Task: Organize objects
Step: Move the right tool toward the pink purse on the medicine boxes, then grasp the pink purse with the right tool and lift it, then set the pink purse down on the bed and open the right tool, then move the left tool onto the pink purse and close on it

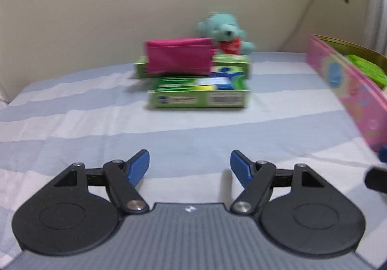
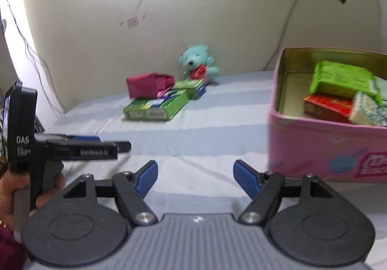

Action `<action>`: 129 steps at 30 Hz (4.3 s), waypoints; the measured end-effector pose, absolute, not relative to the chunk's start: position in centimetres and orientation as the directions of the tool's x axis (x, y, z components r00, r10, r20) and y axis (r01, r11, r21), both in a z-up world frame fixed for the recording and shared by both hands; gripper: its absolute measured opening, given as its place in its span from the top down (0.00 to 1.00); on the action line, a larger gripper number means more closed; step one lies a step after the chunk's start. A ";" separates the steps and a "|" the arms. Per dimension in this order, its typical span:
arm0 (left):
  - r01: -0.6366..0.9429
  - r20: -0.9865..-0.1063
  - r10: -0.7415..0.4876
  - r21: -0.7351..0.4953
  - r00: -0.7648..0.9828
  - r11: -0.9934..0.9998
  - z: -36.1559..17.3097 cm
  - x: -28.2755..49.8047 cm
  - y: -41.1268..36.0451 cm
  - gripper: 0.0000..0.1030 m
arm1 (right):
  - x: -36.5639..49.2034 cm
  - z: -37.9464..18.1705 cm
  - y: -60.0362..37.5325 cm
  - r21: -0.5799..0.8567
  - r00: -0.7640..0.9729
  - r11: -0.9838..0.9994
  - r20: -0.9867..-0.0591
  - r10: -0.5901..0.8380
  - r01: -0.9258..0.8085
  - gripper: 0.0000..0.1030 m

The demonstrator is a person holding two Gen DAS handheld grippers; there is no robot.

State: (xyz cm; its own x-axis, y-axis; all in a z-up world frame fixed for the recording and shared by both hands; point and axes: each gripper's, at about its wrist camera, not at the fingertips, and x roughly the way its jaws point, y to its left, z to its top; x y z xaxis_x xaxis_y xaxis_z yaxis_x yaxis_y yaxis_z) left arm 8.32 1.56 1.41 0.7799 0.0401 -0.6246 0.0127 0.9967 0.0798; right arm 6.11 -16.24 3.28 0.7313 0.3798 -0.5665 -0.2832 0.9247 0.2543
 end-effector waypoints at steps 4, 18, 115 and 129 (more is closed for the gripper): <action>-0.037 -0.624 0.059 0.049 0.779 0.998 0.6 8.8 4.1 0.26 | 6.5 2.5 -14.9 0.246 0.713 0.922 -0.584 0.388 -0.300 0.31; -0.028 -0.609 -0.012 -0.055 0.793 0.998 0.3 8.9 5.6 0.16 | 7.5 0.9 -12.5 0.170 0.716 0.936 -0.605 0.347 -0.309 0.25; 0.278 -0.430 -0.428 -0.367 0.795 0.887 2.3 7.4 5.9 0.08 | 4.5 2.6 -18.3 0.173 0.705 0.888 -0.551 0.446 -0.426 0.46; 0.284 -0.535 -0.410 -0.305 0.739 0.909 1.3 8.5 1.0 0.10 | 9.6 0.3 -16.4 0.189 0.663 0.891 -0.610 0.435 -0.412 0.28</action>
